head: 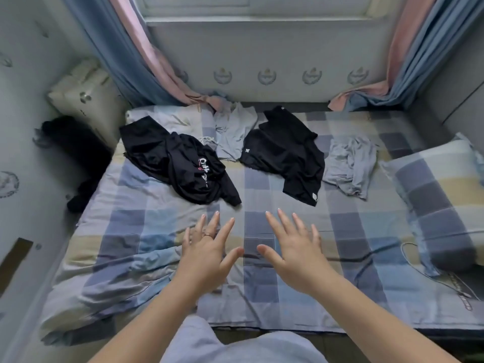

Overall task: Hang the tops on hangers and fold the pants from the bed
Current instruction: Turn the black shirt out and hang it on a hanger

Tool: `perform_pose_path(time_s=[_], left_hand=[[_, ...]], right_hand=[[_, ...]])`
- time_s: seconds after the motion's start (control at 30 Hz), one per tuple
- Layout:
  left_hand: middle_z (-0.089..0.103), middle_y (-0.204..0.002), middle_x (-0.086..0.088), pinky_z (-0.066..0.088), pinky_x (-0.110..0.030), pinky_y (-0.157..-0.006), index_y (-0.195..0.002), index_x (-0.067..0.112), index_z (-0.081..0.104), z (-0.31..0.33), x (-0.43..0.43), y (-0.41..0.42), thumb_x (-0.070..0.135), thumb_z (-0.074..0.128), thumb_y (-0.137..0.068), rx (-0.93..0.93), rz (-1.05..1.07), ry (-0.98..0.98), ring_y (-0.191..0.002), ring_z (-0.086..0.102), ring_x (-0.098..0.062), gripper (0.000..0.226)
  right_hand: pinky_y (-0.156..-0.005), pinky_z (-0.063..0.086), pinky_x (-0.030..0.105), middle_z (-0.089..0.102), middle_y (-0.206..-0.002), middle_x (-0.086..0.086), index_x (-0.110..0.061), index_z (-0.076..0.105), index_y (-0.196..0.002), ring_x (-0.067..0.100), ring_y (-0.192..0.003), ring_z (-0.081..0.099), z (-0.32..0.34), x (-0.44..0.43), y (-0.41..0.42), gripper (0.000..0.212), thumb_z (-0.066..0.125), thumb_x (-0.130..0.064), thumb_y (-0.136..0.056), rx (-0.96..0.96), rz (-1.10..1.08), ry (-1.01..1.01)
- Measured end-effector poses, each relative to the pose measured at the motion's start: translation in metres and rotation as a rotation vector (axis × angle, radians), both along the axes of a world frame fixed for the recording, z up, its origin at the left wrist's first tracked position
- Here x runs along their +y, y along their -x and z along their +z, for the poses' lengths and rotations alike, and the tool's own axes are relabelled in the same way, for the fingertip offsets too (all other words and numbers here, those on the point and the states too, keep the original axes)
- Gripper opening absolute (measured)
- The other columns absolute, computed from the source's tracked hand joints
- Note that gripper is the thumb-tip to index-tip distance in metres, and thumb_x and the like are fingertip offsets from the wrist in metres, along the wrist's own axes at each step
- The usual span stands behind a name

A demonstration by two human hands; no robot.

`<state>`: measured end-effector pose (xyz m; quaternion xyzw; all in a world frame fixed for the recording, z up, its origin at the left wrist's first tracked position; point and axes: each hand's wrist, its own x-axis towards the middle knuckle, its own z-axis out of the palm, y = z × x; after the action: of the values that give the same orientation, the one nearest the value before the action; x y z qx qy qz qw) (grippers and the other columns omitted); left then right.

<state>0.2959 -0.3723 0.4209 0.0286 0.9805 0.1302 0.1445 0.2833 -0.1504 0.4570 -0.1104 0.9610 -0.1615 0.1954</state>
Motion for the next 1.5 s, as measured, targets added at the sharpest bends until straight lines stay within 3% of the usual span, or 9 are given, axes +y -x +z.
perform_pose_path(time_s=[0.23,0.43,0.57,0.8,1.03,1.2,1.33,1.43,1.5], left_hand=[[-0.007,-0.168,0.011,-0.004,-0.051,-0.122,-0.157,0.048,0.006,-0.036,-0.055,0.083,0.073,0.023,-0.095,-0.036,0.014,-0.055,-0.153,-0.016,-0.017,0.070],[0.001,-0.169,0.008,0.001,-0.050,-0.122,-0.157,0.046,0.011,-0.115,-0.178,0.201,0.070,0.027,-0.096,-0.054,0.025,-0.051,-0.154,-0.010,-0.018,0.067],[0.005,-0.169,0.005,0.007,-0.047,-0.121,-0.158,0.043,0.012,-0.172,-0.259,0.271,0.068,0.028,-0.098,-0.208,0.006,-0.061,-0.154,-0.003,-0.021,0.066],[0.007,-0.168,0.003,0.011,-0.046,-0.121,-0.157,0.043,0.012,-0.216,-0.366,0.338,0.065,0.033,-0.099,-0.276,0.055,-0.111,-0.154,0.001,-0.023,0.066],[0.008,-0.169,0.001,0.011,-0.044,-0.121,-0.157,0.041,0.015,-0.313,-0.439,0.409,0.064,0.041,-0.097,-0.289,0.149,-0.119,-0.154,0.002,-0.023,0.070],[0.003,-0.169,-0.002,0.014,-0.047,-0.119,-0.157,0.039,0.013,-0.392,-0.489,0.462,0.057,0.053,-0.094,-0.283,0.146,-0.019,-0.153,0.003,-0.027,0.076],[0.003,-0.167,-0.002,0.028,-0.049,-0.112,-0.155,0.042,0.007,-0.448,-0.521,0.525,0.044,0.066,-0.090,-0.198,0.200,0.019,-0.146,0.020,-0.032,0.088],[0.022,-0.149,0.003,0.039,-0.052,-0.098,-0.150,0.048,0.014,-0.488,-0.535,0.566,0.038,0.074,-0.085,-0.169,0.351,-0.036,-0.126,0.038,-0.031,0.089],[0.028,-0.135,0.004,0.036,-0.047,-0.089,-0.140,0.049,0.027,-0.511,-0.535,0.579,0.026,0.074,-0.084,-0.162,0.451,-0.080,-0.115,0.041,-0.028,0.076]], right_hand=[[-0.121,-0.008,0.056,-0.012,-0.167,-0.012,-0.044,-0.009,-0.156,0.019,-0.154,-0.014,-0.033,-0.042,0.082,0.073,0.021,-0.071,-0.096,0.021,-0.060,-0.023],[-0.120,-0.005,0.056,-0.010,-0.168,-0.011,-0.042,-0.009,-0.157,0.021,-0.154,-0.011,-0.112,-0.147,0.197,0.072,0.021,-0.069,-0.097,0.068,-0.051,-0.077],[-0.121,-0.003,0.052,-0.008,-0.167,-0.014,-0.041,-0.005,-0.158,0.016,-0.154,-0.010,-0.163,-0.222,0.254,0.068,0.025,-0.063,-0.101,0.003,-0.091,-0.082],[-0.122,-0.001,0.040,-0.006,-0.167,-0.017,-0.043,-0.003,-0.158,0.011,-0.154,-0.007,-0.193,-0.319,0.323,0.065,0.029,-0.057,-0.103,-0.070,0.018,-0.147],[-0.124,0.006,0.038,-0.005,-0.167,-0.016,-0.042,-0.001,-0.158,0.010,-0.154,-0.006,-0.278,-0.403,0.407,0.066,0.033,-0.055,-0.104,-0.135,0.120,-0.178],[-0.120,0.014,0.035,0.003,-0.167,-0.014,-0.040,0.003,-0.159,0.012,-0.153,0.003,-0.356,-0.463,0.460,0.070,0.041,-0.052,-0.102,-0.123,0.196,-0.138],[-0.111,0.032,0.043,0.005,-0.168,-0.003,-0.037,0.002,-0.159,0.024,-0.148,0.019,-0.428,-0.522,0.509,0.080,0.051,-0.050,-0.097,-0.081,0.244,-0.170],[-0.096,0.044,0.045,0.008,-0.164,0.009,-0.037,0.000,-0.158,0.038,-0.126,0.043,-0.477,-0.564,0.544,0.088,0.059,-0.049,-0.093,-0.074,0.163,-0.194],[-0.088,0.046,0.044,0.017,-0.155,0.013,-0.036,0.001,-0.157,0.041,-0.111,0.052,-0.504,-0.583,0.563,0.091,0.063,-0.044,-0.092,-0.091,0.073,-0.144]])
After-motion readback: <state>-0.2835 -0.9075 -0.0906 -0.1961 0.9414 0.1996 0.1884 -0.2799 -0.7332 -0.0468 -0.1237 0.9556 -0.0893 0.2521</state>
